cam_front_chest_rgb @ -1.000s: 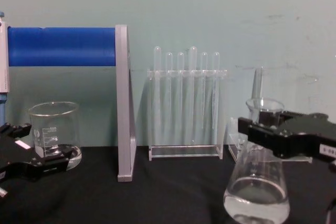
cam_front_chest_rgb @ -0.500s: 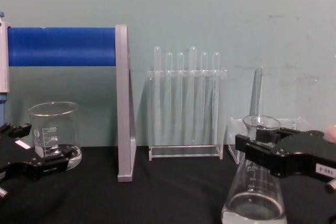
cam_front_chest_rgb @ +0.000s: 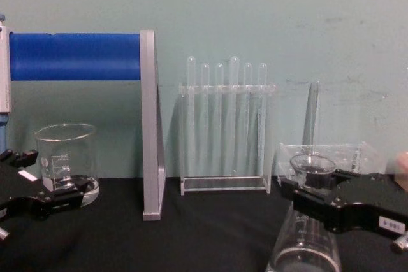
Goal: Grasp the erlenmeyer flask with one hand, shake it three times, then place it back.
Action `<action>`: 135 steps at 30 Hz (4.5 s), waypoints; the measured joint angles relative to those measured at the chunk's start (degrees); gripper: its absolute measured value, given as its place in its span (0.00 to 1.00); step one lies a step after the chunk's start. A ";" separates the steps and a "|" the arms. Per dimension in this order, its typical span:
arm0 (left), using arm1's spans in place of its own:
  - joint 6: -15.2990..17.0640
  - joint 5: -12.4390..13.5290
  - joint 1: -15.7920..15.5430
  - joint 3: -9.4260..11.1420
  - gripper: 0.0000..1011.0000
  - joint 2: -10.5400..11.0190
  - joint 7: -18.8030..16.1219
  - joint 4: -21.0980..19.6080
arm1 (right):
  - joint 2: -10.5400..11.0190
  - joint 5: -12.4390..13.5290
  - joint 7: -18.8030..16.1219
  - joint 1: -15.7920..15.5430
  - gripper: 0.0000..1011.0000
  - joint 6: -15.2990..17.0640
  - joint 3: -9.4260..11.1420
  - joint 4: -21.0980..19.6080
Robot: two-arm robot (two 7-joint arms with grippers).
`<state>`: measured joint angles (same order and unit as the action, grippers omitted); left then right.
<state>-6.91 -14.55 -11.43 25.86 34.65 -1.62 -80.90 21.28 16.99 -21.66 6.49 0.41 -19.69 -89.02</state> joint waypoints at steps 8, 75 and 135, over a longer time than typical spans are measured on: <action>0.00 0.00 0.00 0.00 0.99 0.00 0.00 0.00 | 0.01 -0.30 -0.07 -0.09 0.44 0.22 -0.26 0.17; 0.00 0.00 0.00 0.00 0.99 0.00 0.00 0.00 | 2.83 -0.01 -2.38 -1.67 0.99 0.35 0.15 -1.40; 0.00 0.00 0.00 0.00 0.99 0.00 0.00 0.00 | -0.40 -24.46 21.34 2.68 0.99 -4.32 3.66 8.48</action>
<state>-6.91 -14.55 -11.43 25.86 34.65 -1.62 -80.90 20.88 -7.47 -0.32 9.17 -3.91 -16.03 -80.55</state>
